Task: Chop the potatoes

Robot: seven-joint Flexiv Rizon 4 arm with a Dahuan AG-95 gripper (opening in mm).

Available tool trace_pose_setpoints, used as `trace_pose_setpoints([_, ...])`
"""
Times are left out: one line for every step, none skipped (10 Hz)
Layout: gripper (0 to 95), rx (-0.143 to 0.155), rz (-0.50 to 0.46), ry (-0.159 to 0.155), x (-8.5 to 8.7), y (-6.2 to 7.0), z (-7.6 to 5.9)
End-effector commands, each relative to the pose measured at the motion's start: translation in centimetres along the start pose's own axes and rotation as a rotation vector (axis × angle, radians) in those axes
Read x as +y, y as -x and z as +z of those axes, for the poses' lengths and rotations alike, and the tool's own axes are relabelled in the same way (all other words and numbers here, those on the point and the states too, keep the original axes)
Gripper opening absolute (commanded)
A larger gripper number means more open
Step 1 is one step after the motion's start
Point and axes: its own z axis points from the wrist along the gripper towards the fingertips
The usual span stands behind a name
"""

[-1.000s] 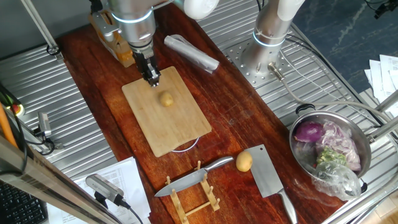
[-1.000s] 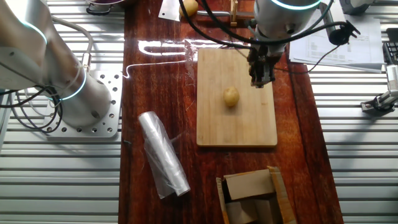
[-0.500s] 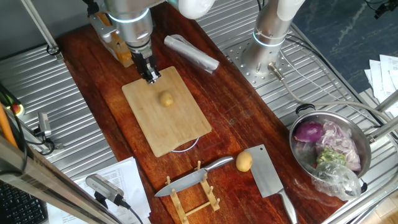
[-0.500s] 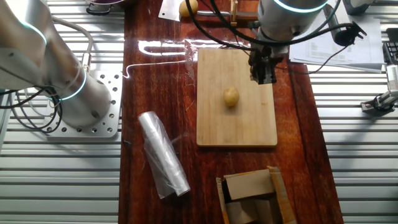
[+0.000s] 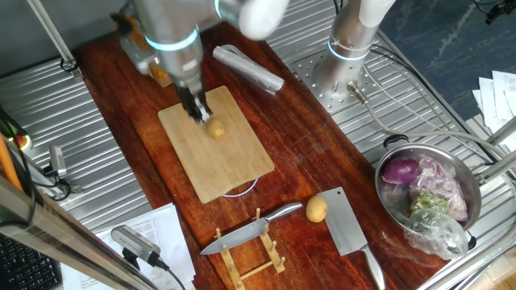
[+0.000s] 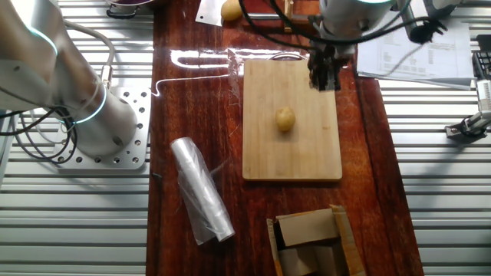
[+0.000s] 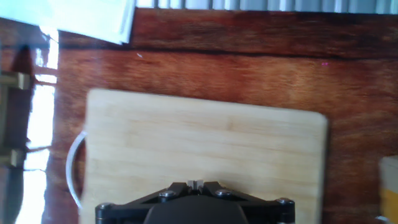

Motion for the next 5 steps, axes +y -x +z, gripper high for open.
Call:
trace_pose_setpoints([0.0, 0.003, -0.011, -0.027, 1.25, -0.18, 0.46])
trace_pose_setpoints([0.0, 0.006, -0.038, -0.032, 1.25, -0.18, 0.46])
trace_pose_setpoints([0.0, 0.025, -0.072, -0.031, 1.25, -0.18, 0.46])
trace_pose_setpoints([0.0, 0.043, -0.119, -0.012, 1.25, -0.18, 0.46])
trace_pose_setpoints([0.0, 0.05, -0.141, -0.001, 1.25, -0.18, 0.46])
